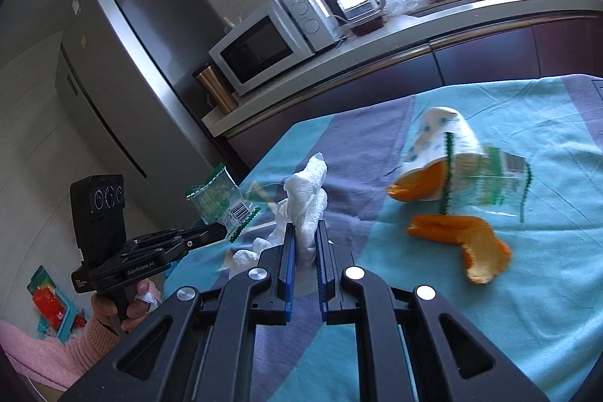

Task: Collect trash
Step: 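Carry bag and tissue over the teal bin and open both tools to drop them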

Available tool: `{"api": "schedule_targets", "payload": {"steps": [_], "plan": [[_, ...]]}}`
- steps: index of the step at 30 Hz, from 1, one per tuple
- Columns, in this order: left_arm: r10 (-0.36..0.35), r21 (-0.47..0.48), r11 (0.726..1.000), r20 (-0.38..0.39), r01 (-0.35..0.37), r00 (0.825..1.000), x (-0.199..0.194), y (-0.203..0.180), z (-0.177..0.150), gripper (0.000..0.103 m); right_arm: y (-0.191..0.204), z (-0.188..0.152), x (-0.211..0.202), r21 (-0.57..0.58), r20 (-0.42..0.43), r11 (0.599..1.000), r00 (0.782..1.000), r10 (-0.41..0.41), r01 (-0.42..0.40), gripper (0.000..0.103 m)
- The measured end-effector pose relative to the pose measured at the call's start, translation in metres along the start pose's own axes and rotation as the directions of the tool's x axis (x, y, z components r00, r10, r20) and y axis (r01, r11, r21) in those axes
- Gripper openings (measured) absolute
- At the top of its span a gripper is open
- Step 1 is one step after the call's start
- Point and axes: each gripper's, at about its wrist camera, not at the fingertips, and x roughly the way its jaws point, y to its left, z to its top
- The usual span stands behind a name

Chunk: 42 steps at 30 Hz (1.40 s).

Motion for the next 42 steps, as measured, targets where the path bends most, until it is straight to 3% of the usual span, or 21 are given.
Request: {"api": "schedule_targets", "payload": {"steps": [10,18,23,32,42], "plan": [[0.173,-0.104,0.981,0.062,-0.166,0.983,-0.097,0.064,-0.047,0.004,0.090,0.005,0.076,-0.138,-0.141,0.973,0.976,0.166,-0.186,0.009],[0.305,-0.214,0.933,0.050,-0.289,0.951,-0.146,0.128,-0.080,0.004,0.158,0.006,0.138,-0.214,-0.254,0.936,0.941,0.224,-0.280,0.009],[0.359,-0.259,0.902,0.004,-0.346,0.933,-0.152,0.164,-0.099,0.004,0.190,0.002,0.172,-0.239,-0.306,0.922,0.925,0.226,-0.304,0.009],[0.367,-0.317,0.872,-0.081,-0.373,0.927,-0.129,0.204,-0.115,0.004,0.218,-0.005,0.226,-0.279,-0.382,0.917,0.909,0.167,-0.285,0.009],[0.358,-0.344,0.857,-0.139,-0.384,0.923,-0.098,0.221,-0.119,0.005,0.227,-0.016,0.274,-0.296,-0.443,0.924,0.892,0.091,-0.241,0.009]]}}
